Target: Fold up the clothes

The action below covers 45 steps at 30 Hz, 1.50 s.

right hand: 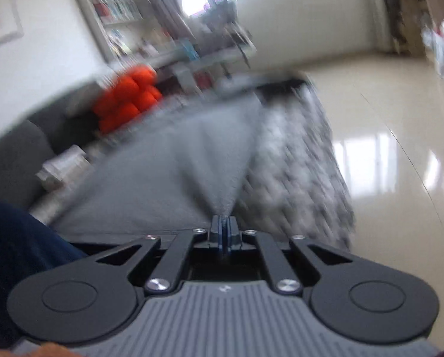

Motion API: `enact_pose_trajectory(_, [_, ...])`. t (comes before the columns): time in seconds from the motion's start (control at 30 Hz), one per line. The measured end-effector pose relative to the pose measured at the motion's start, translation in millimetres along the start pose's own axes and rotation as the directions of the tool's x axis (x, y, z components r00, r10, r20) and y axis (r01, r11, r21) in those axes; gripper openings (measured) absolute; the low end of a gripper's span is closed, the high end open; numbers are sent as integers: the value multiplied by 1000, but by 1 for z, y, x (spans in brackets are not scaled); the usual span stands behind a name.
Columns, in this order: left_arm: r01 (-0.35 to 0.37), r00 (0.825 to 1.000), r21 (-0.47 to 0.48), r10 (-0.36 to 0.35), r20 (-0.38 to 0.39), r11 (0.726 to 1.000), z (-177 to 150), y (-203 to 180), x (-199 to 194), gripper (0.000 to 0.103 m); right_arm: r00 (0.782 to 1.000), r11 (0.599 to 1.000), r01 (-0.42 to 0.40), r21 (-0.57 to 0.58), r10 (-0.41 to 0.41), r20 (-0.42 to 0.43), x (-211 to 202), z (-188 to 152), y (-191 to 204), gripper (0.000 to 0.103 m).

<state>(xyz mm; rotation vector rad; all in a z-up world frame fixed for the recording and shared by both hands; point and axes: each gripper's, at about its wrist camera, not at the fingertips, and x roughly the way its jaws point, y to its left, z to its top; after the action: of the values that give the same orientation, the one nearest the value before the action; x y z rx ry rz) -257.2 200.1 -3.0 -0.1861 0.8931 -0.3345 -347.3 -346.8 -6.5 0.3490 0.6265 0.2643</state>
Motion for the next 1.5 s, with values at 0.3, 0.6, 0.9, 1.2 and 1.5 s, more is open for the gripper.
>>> enact_pose_trajectory(0.3, [19,1000,9,-19,7,1000,-6,1,-4,8,998,998,-65,-14,65,-18,-4,-7,7,4])
enact_pose_trajectory(0.6, [-2,999,37,4,-38,999,-4,1,5,12,999,998,27,61,-25,-40,5,-12,-14,14])
enact_pose_trajectory(0.9, [-50,998,72,48,30,996,40,4,-20,35,998,997,-13,77,8,68,15,57,-30,49])
enact_pose_trajectory(1.2, [-61,987,132,40,154,989,145,-57,34,56,997,996,-6,84,0,75,101,190,-61,52])
enact_pose_trajectory(1.5, [-109,978,173,75,194,979,231,-94,114,70,999,991,33,-131,-37,-28,202,272,-44,52])
